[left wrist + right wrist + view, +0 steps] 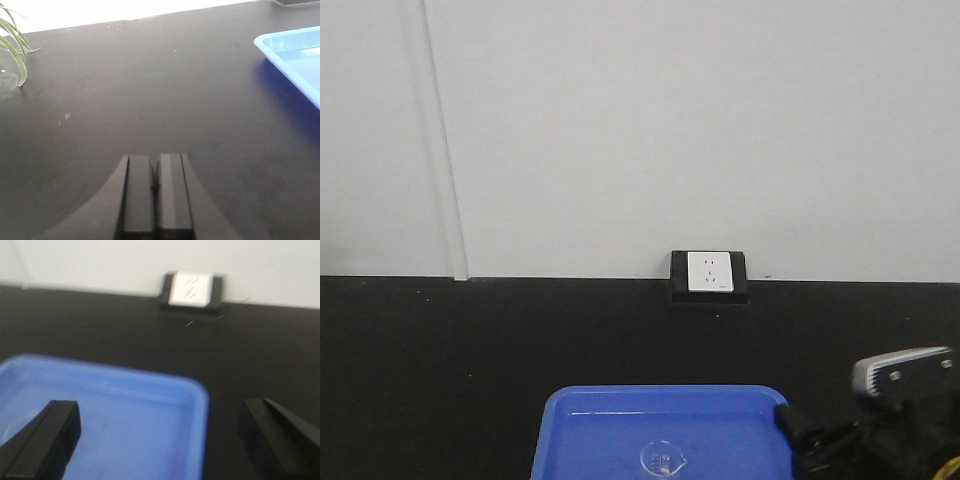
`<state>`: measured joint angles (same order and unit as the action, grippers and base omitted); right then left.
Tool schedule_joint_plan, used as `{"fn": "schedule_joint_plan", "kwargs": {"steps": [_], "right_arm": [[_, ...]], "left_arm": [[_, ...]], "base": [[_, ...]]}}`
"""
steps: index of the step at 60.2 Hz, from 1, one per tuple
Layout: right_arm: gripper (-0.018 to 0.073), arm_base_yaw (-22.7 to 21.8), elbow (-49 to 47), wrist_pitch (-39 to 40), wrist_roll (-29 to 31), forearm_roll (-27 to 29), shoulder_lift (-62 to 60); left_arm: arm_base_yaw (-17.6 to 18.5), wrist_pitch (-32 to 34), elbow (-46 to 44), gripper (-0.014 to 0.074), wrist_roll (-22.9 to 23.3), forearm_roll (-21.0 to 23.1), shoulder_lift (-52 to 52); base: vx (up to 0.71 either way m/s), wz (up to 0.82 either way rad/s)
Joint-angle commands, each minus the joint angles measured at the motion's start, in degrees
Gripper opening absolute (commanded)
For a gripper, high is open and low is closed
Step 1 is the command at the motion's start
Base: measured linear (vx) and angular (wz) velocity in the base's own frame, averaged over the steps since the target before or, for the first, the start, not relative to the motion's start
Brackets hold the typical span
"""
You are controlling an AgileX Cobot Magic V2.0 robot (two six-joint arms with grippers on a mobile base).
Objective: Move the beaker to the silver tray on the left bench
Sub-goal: 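Lower the open right gripper around the beaker and close it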
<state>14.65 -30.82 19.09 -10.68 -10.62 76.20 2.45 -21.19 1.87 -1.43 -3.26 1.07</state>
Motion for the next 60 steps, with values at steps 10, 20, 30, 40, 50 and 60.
{"fn": "schedule_joint_plan", "kwargs": {"steps": [10, 20, 30, 40, 50, 60], "right_arm": [[0.0678, 8.4, -1.9, 14.4, -0.3, -4.1, 13.6], [0.0652, 9.9, -1.9, 26.8, -0.6, -4.3, 22.8], [0.0622, 9.8, -2.0, 40.2, -1.5, -3.9, 31.1], [0.0592, 9.8, -6.0, 44.0, -3.2, -5.5, 37.5], [0.0587, 9.8, -12.3, 43.5, -5.8, -5.7, 42.1], [0.0583, 9.8, -19.4, 40.5, -7.9, -6.0, 45.9]], "left_arm": [[0.4, 4.3, 1.1, 0.0001, 0.1, 0.1, 0.4], [0.4, 4.3, 1.1, 0.0001, 0.1, 0.1, 0.4], [0.4, 4.3, 1.1, 0.0001, 0.1, 0.1, 0.4], [0.4, 4.3, 1.1, 0.0001, 0.1, 0.1, 0.4], [0.4, 4.3, 1.1, 0.0001, 0.1, 0.1, 0.4], [0.4, 4.3, 1.1, 0.0001, 0.1, 0.1, 0.4]], "base": [[0.0, 0.0], [0.0, 0.0], [0.0, 0.0], [0.0, 0.0], [0.0, 0.0], [0.0, 0.0]]}}
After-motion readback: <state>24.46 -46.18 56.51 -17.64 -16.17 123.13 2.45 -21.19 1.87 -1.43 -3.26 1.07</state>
